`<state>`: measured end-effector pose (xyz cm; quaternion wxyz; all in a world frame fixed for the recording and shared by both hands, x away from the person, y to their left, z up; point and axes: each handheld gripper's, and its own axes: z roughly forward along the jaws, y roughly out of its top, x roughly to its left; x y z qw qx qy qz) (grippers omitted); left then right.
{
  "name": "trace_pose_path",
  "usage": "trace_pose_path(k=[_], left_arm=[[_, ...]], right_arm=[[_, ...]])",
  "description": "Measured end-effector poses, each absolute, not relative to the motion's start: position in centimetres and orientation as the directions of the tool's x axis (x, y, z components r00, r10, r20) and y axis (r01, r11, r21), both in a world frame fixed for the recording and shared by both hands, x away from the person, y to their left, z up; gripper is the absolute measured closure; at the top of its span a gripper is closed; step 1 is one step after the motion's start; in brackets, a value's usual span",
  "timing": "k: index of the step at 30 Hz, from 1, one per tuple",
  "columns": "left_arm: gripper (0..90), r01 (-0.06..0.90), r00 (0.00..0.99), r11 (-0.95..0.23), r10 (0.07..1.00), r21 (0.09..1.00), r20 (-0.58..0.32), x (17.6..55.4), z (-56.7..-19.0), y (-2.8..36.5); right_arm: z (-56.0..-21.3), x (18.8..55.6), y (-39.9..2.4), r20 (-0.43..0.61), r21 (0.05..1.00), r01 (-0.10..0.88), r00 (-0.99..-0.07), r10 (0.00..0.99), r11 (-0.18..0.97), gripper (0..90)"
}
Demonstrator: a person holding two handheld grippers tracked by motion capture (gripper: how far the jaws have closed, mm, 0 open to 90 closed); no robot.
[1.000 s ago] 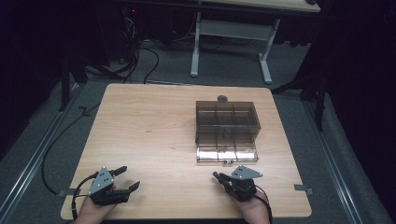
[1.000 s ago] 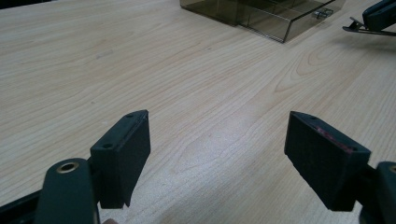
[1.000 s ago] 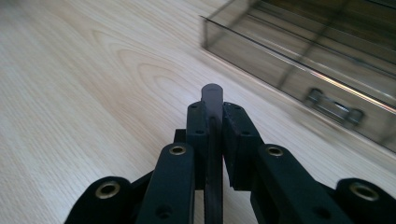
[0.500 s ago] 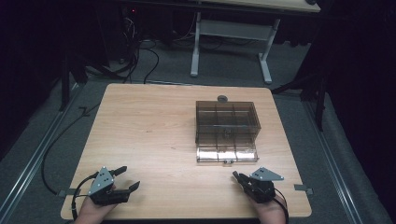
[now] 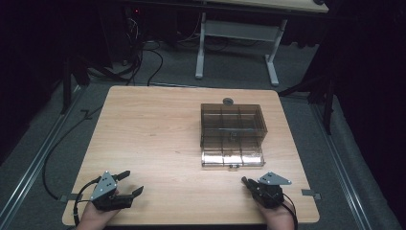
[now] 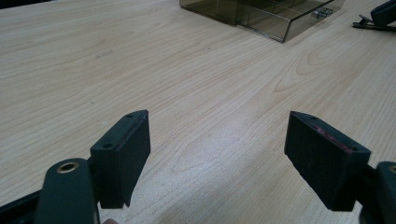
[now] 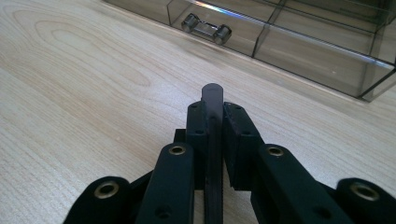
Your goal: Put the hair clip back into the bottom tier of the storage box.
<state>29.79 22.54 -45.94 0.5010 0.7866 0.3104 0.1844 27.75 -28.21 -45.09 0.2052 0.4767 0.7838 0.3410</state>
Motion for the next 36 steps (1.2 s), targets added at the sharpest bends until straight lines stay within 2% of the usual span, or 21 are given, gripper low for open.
trace_pose_path(k=[11, 36], left_arm=[[23.1, 0.304, 0.739, -0.306, 0.673, 0.902, -0.021, 29.79, -45.94, 22.54], [23.1, 0.302, 0.742, -0.306, 0.670, 0.903, -0.021, 29.79, -45.94, 22.53]], right_arm=[[-45.21, 27.76, -28.33, 0.010, 0.724, 0.617, -0.457, 0.889, 0.309, 81.2], [-44.90, 27.81, -28.05, 0.024, 0.736, 0.610, -0.457, 0.889, 0.293, 70.0]])
